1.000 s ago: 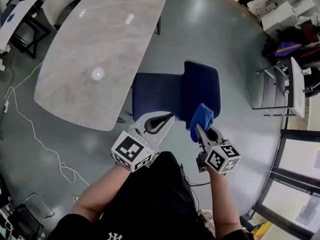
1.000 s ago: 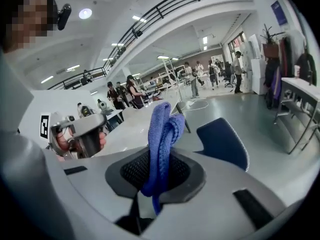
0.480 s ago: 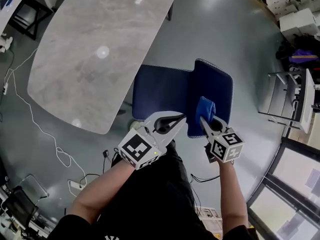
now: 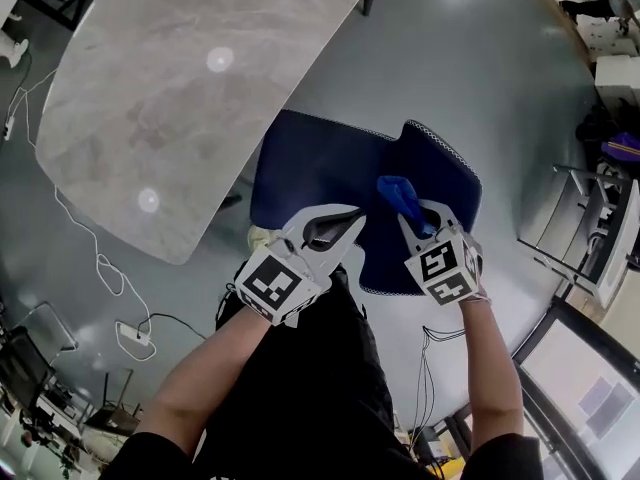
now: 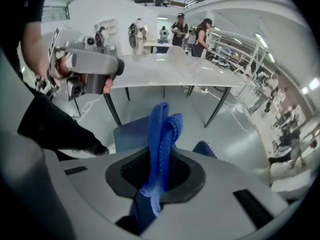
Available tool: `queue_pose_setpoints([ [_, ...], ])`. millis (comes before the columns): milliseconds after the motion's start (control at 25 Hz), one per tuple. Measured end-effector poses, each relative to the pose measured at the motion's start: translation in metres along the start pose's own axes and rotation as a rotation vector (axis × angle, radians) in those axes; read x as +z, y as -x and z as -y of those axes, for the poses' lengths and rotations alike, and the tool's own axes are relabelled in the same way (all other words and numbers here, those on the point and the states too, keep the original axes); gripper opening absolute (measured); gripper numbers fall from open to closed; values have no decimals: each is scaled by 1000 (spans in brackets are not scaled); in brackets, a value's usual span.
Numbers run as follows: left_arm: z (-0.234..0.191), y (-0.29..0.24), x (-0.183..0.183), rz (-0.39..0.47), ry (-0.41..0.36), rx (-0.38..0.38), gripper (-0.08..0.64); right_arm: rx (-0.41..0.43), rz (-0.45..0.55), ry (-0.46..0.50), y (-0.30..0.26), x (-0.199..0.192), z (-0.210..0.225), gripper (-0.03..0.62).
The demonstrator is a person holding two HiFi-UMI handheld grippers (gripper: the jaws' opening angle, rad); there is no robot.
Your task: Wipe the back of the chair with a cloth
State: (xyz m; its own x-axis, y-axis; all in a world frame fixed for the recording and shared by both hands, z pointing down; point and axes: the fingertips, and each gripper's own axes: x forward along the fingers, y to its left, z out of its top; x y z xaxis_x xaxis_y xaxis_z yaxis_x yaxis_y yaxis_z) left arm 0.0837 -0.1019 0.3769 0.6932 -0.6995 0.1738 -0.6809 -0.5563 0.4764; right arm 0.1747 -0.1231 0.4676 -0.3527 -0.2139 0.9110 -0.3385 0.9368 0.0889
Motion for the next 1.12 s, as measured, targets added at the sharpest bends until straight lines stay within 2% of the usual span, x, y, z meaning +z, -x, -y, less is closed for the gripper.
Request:
queue_pose_setpoints([
  [200,-11,-14,-21,9,6,-17,8,-245,-214,294,4,-22,55,66],
  [360,-14,-18,-43,22,31,-37,8,-379,-378,512,-2,-41,90,66],
  [480,-20,-20,-60,36,60,-32,8,-485,-441,679,-6,-43,109,66],
  [560,-22,-20,-68,37,62,-34,8,-531,-454,742,-10,-41,117,66],
  [640,-23,-21,-75,39,68,-36,8,-515,-489,772,-21,-49,122,66],
  [720,-23,-23,-80,39,82,-39,8,-460,-543,776,-33,-64,122,66],
  [960,-28,-34,-97,45,98,-59,8,-305,-652,641,-44,-84,107,64],
  [1120,-27,-37,-105,42,104,-69,8,-168,-731,612,-46,-102,77,64],
])
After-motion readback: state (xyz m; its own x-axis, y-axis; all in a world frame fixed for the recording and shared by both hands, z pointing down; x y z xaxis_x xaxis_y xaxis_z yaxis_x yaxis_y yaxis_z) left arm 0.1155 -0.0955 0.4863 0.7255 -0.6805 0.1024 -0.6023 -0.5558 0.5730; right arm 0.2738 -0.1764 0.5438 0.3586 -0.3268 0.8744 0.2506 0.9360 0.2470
